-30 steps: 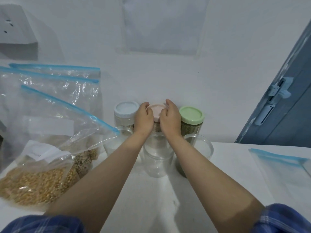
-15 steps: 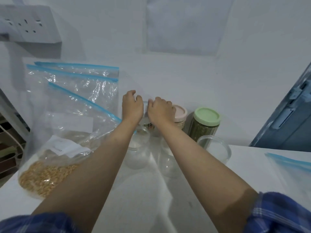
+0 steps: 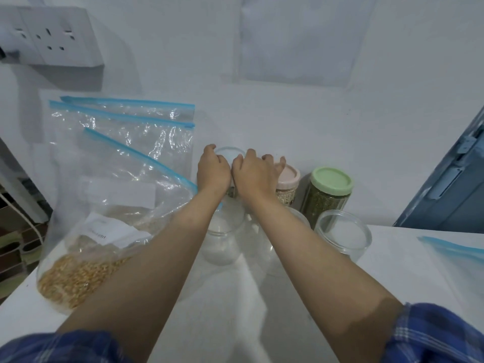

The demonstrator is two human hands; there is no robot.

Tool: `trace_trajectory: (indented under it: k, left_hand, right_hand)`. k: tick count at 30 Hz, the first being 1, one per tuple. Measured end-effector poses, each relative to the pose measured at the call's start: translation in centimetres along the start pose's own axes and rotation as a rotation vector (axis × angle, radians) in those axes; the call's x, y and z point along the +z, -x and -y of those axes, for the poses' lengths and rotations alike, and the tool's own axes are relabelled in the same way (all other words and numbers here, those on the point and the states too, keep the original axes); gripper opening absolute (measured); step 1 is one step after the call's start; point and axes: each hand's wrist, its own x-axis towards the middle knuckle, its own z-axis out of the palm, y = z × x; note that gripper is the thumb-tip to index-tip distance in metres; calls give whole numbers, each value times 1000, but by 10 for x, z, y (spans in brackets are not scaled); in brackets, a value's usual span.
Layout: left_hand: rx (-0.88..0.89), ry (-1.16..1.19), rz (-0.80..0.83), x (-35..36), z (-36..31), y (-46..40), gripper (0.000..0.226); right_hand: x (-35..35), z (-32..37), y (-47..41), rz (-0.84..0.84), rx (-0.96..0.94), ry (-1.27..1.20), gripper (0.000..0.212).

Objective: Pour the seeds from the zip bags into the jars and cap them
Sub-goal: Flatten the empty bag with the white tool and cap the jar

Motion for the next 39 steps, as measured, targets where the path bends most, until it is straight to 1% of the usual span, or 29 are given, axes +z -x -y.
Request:
trace_trajectory:
  k: [4,6,8,10,11,14,17,19,22,25,28,30,34,37,39]
  left_hand:
    - [129,38,-60,-19,-31,11,46]
    - [208,83,-93,-30,-50,20,44]
    - [269,137,-121,-41,-69,35,41]
    - [301,212,-136,-49,-84,55,38]
    - [308,252,-140,-53,-89,68,37]
    - [312,336,-142,-63,-98,110,33]
    - [298,425,-124,-71,-99,152,28]
    - [286,479,-103,-72,-92,181,24]
    - [240,521,-72,-67,-72,225,22]
    - [187,553,-1,-59,-47,261,20]
    - [123,546,36,-52,-26,289,20]
    - [86,546,41,-48,-14,306,22]
    - [34,529,88,-42,5,327,22]
    - [0,516,124,-36,14,337,21]
    - [6,540,107,-33,16,342,22]
  right_hand:
    - [-22,4,3,-165,-1,-203,49]
    - [-38,6,5,-253,-16,-364,49]
    - [-56,10,11,-340,-53,-579,52]
    - [-76,13,22,-435,-122,-711,61]
    - [-86,13,29,-449,-146,-764,63]
    - [-117,11,61,-373,-140,-900,56]
    - [-143,1,102,-334,-147,-986,35]
    - [-154,-11,132,-291,-121,-1078,28]
    - [-159,-32,173,-170,-31,-1156,31]
    - [-151,-54,213,-88,47,-1197,21]
    - [-141,-71,250,-36,107,-1183,27]
    - [-137,-80,268,-9,130,-1169,26]
    - [-132,-96,293,37,193,-1157,15]
    - [-126,-103,306,45,225,-1150,20]
    - [-126,-105,311,43,216,-1149,27]
